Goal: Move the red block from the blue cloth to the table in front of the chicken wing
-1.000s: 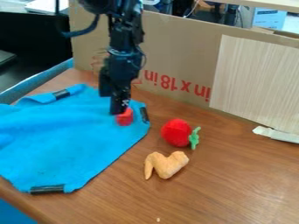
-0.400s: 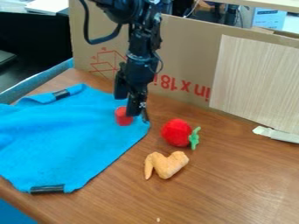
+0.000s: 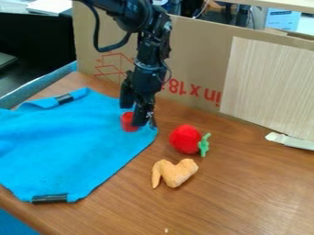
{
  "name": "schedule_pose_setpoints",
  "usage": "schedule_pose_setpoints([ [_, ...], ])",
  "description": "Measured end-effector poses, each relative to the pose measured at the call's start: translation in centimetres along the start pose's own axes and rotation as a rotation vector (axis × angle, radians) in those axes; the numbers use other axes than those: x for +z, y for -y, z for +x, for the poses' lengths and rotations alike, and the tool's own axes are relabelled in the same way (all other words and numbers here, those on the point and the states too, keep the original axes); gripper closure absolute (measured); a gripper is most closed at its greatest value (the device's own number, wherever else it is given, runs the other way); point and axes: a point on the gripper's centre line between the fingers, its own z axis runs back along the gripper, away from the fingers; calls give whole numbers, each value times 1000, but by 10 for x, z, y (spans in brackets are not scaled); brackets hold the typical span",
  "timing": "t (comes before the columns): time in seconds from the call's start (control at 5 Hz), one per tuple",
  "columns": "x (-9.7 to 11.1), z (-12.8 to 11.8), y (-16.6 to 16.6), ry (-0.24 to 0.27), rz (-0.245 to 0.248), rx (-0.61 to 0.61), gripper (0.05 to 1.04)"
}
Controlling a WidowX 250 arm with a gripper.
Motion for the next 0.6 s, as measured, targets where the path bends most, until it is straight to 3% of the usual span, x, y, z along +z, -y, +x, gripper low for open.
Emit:
schedule_pose_setpoints([
  [0.2,-9,0,0,-21,5,-6,147],
  [0.4,-13,-1,1,-37,6,-7,397],
  [0.6,-12,0,1,-35,11,0,466],
])
